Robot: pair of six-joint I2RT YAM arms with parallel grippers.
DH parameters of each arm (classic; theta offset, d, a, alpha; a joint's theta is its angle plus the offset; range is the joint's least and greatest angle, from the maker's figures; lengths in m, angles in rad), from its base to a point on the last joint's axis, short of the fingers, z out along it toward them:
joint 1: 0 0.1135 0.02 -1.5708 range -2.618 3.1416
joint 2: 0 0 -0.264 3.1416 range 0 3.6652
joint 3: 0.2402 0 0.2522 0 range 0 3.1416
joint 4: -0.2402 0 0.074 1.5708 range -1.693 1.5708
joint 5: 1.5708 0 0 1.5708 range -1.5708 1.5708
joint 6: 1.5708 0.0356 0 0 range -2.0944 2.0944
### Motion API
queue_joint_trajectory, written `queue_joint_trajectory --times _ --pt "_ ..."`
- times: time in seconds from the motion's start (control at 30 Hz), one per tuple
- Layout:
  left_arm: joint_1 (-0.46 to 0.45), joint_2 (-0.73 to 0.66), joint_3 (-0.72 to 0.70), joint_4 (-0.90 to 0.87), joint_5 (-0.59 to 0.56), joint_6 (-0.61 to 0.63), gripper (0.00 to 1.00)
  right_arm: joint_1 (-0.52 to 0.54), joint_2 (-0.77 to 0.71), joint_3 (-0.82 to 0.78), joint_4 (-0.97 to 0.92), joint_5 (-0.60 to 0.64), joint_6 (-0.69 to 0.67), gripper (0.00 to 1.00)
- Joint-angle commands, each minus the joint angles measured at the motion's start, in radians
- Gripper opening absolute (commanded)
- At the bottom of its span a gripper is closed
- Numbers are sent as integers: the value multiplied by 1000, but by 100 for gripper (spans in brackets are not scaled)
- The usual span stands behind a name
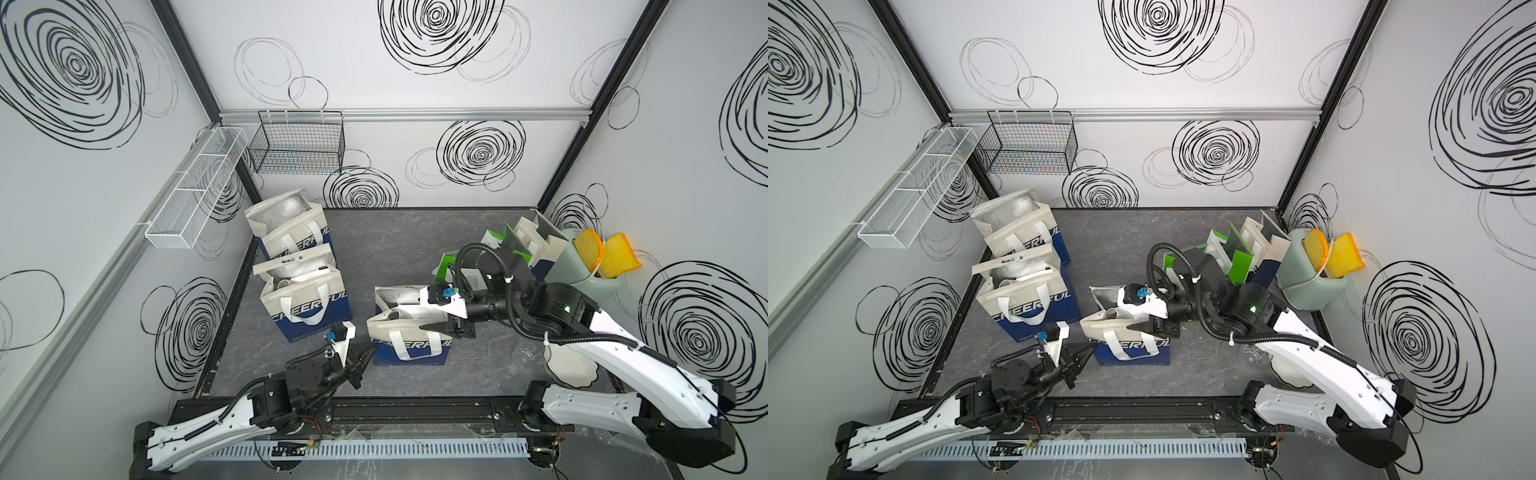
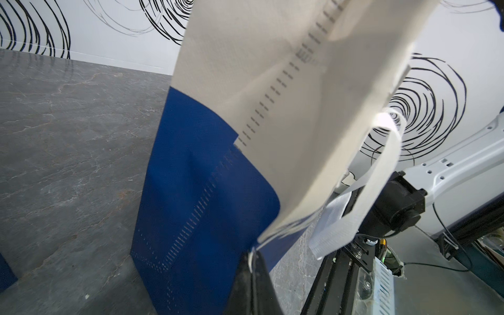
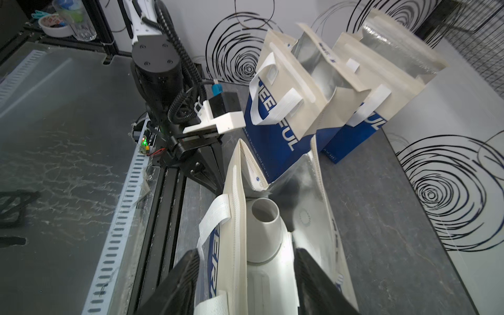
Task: Open the takeout bag
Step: Reset both arms
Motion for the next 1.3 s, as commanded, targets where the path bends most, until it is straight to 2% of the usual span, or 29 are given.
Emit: queue_joint_trajectory --times 0.0,0.2,0.23,0.27,0.3,0.33,0.4,0.43,0.57,0.67,0.8,0.93,1.1,1.2,1.27 --pt "1 -1 43 27 -54 10 0 25 38 -1 -52 61 -18 59" --pt "17 -18 47 21 -135 11 0 30 34 -28 39 71 -8 61" --pt "23 -21 52 17 -142 1 5 28 24 -35 61 66 -3 62" --pt "25 -24 58 11 -148 -8 25 28 15 -40 82 65 4 64" --pt "28 -25 67 1 -156 -19 51 27 3 -46 108 65 9 66" --pt "29 -27 84 -18 -167 -26 68 27 -9 -53 136 65 19 67" --pt "28 -25 129 -59 -200 -27 86 23 -36 -72 195 62 46 70" --pt "30 -24 157 -82 -221 -26 90 22 -51 -83 232 64 60 71" --pt "29 -3 231 -128 -284 -13 94 14 -131 -160 396 143 152 72" --pt "28 34 266 -149 -333 -4 91 10 -206 -229 489 256 251 72" --pt "26 64 267 -195 -461 -44 87 10 -309 -294 502 460 406 70" --pt "26 48 217 -201 -548 -68 82 10 -427 -338 433 598 483 61" --pt "24 83 229 -287 -601 -117 82 10 -495 -330 230 756 654 57" --pt "26 116 261 -360 -621 -189 83 10 -510 -348 134 759 755 53" --pt "25 145 256 -359 -624 -166 84 11 -528 -404 130 709 816 50"
